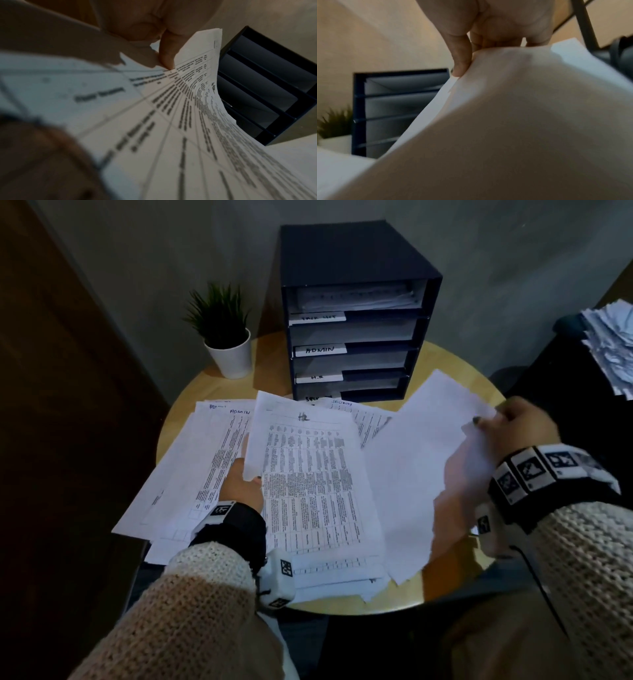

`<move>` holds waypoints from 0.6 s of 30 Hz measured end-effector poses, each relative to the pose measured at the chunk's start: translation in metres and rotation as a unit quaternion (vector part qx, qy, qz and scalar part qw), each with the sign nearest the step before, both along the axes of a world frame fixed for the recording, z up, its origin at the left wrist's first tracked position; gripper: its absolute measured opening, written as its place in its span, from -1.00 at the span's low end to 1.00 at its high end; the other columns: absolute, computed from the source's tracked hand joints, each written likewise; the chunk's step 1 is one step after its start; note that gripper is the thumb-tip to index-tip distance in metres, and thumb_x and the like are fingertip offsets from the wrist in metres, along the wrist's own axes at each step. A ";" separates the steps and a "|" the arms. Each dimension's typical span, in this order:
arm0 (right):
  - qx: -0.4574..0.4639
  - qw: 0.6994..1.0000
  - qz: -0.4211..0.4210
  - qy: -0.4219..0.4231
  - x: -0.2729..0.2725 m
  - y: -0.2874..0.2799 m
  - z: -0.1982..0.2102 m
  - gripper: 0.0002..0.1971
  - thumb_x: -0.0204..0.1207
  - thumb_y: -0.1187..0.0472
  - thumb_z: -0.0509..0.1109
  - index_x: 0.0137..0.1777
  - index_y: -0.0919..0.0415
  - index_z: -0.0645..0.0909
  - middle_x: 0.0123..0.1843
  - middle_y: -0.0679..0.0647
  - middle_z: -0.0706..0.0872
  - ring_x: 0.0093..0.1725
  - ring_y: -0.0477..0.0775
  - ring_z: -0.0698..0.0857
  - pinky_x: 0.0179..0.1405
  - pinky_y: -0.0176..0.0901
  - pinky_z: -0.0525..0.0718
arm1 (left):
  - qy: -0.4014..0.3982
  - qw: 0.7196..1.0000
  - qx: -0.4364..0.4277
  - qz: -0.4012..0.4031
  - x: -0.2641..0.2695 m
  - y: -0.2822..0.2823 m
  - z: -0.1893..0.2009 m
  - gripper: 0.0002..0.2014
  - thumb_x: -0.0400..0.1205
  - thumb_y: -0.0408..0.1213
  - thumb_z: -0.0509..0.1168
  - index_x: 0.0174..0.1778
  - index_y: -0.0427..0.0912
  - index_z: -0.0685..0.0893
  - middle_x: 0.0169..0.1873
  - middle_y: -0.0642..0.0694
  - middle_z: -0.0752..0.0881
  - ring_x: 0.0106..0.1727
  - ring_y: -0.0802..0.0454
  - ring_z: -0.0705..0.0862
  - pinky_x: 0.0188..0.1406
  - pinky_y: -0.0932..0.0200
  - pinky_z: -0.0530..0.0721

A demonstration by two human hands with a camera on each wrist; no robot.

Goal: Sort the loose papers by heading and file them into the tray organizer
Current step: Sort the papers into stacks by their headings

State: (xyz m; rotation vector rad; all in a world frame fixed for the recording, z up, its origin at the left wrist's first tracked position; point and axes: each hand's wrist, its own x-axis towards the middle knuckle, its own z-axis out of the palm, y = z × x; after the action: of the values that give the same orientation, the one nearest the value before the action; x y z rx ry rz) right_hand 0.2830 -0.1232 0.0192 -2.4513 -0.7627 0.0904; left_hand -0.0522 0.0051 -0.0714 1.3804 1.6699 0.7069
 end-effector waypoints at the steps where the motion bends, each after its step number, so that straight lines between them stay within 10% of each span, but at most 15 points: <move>1: 0.037 0.999 0.002 -0.015 -0.003 0.002 0.014 -0.76 0.41 0.04 0.45 -0.08 0.18 0.55 -0.11 0.25 0.69 0.08 0.38 0.66 0.18 0.12 0.55 | 0.004 1.000 -0.001 0.010 -0.004 0.001 -0.001 -0.52 0.70 -0.46 0.14 0.57 -0.19 0.33 0.43 -0.25 0.51 0.38 -0.21 0.52 0.29 0.12 0.47; 9: 0.275 0.949 0.120 -0.100 -0.061 -0.004 0.108 -0.77 0.34 -0.03 0.48 -0.25 0.06 0.52 -0.32 0.05 0.54 -0.26 -0.02 0.52 -0.40 -0.39 0.38 | -0.034 0.998 -0.008 0.049 -0.016 0.005 0.001 -0.56 0.67 -0.43 0.20 0.49 -0.18 0.44 0.37 -0.26 0.56 0.34 -0.27 0.53 0.40 -0.04 0.45; 13: 0.074 0.951 0.293 -0.072 -0.096 -0.009 0.085 -0.85 0.30 0.05 0.58 -0.28 0.06 0.68 -0.34 -0.03 0.60 -0.27 -0.05 0.58 -0.33 -0.31 0.33 | -0.001 0.999 -0.035 0.031 -0.020 0.007 0.000 -0.56 0.66 -0.45 0.20 0.50 -0.24 0.42 0.36 -0.32 0.56 0.30 -0.30 0.55 0.10 0.11 0.45; 18: -0.257 0.858 0.434 -0.097 -0.127 -0.014 0.012 -0.84 0.42 -0.05 0.45 -0.25 -0.14 0.50 -0.14 -0.16 0.66 0.05 -0.03 0.68 0.30 -0.12 0.42 | 0.011 0.999 -0.039 0.017 -0.024 0.014 -0.007 -0.54 0.65 -0.47 0.24 0.50 -0.25 0.42 0.37 -0.29 0.58 0.33 -0.29 0.55 0.13 0.13 0.47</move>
State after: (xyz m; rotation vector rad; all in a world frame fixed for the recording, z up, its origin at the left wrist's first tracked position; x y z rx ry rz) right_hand 0.1564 -0.1375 0.0308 -2.3693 -2.1228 0.4370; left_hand -0.0757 0.0189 -0.0779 1.3110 1.7238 0.6411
